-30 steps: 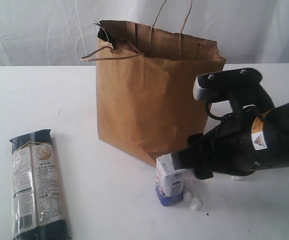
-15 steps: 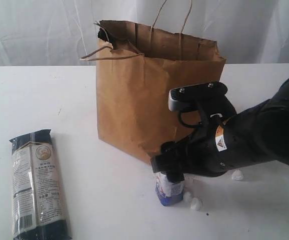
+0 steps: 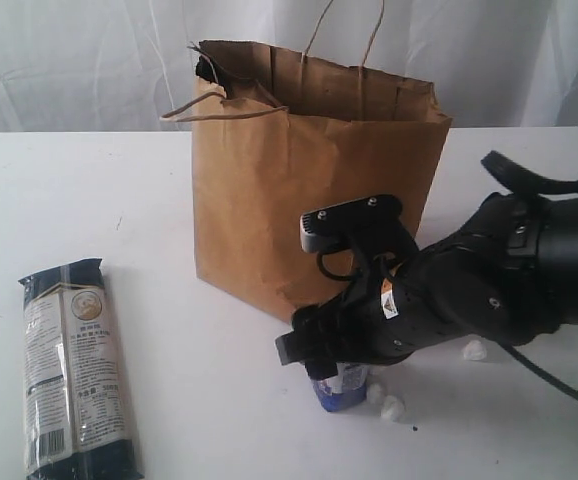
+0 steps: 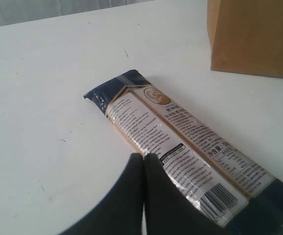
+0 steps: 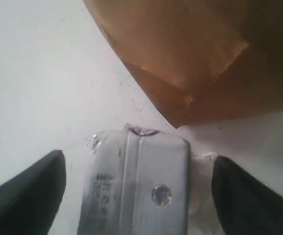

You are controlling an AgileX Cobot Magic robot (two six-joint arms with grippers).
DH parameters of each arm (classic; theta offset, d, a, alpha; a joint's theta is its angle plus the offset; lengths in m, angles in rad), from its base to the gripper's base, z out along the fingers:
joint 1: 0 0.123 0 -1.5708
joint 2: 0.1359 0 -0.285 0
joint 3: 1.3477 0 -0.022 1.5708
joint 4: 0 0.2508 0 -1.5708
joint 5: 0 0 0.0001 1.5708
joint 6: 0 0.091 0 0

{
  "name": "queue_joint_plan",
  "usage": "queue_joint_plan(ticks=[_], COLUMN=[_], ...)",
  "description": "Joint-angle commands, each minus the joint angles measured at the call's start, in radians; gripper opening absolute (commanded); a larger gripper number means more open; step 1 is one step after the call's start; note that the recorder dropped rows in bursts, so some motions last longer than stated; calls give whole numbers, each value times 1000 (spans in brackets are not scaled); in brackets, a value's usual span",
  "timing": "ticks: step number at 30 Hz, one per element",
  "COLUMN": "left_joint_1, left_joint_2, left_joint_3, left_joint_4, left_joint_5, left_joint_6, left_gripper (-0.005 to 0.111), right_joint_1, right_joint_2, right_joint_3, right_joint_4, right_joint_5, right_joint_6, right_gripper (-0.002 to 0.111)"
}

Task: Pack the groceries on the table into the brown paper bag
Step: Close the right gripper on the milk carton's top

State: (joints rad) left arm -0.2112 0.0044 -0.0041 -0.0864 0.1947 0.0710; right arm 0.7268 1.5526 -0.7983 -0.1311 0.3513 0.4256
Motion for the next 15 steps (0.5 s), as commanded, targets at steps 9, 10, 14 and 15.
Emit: queue_joint_plan(ticks=[9,10,14,15], left_joint_1=[1,1,1,1], left_joint_2=[-4,-4,-4,-4], left_joint_3=[4,4,4,4], left_joint_4=[-6,-6,-6,-6], left_joint_5=[0,0,0,0], left_joint_6=[3,3,3,3], left_gripper=[0,0,0,0], right_joint_1=[-10,-10,11,22], right_joint_2=[5,-9,-131,-171], right_joint_3=[-6,0,33,45], right_joint_4=[0,0,0,0], right_joint_5=[-20,-20,-2,10], right_joint_6=[-29,-29,-29,-29], right_gripper=[9,4,0,0])
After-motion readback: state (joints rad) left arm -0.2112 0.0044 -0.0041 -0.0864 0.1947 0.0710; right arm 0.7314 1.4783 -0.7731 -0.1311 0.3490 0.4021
